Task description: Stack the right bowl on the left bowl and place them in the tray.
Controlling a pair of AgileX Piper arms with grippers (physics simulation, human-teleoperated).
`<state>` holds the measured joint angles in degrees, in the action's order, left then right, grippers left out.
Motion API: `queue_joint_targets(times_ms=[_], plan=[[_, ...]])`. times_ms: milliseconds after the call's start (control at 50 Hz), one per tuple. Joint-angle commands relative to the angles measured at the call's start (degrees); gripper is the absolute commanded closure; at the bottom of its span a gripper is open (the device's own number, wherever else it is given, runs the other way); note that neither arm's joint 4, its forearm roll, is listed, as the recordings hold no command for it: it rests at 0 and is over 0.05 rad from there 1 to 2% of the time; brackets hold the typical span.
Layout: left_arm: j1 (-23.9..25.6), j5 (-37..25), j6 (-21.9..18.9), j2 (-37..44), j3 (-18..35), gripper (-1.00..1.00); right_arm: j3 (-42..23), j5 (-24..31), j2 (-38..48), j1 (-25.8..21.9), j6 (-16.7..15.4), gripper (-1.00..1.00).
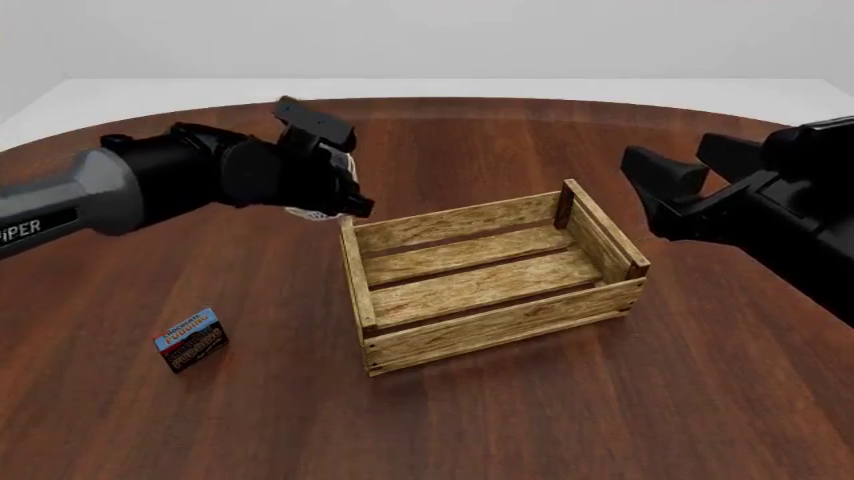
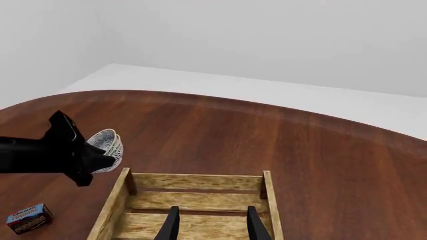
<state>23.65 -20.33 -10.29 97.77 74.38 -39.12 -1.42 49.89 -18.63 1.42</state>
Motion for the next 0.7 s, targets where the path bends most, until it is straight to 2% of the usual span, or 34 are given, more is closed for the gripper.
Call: queue_joint_targets(times_ms=[20,280,700], plan=[[4.9,-4.1,0.3,0.9,6.7,1.0,-0.1,0.2,-0.2,0.0,0.1,-1.0],[9.0,-7.3,0.2,7.3,15.1,1.0,0.0,0.0,0.1,0.0,0.0,-1.0],[13.6,-10.8,-1.6,18.0,24.7,1.0,0.0,-0.4,0.7,0.3,0.0,-1.0]])
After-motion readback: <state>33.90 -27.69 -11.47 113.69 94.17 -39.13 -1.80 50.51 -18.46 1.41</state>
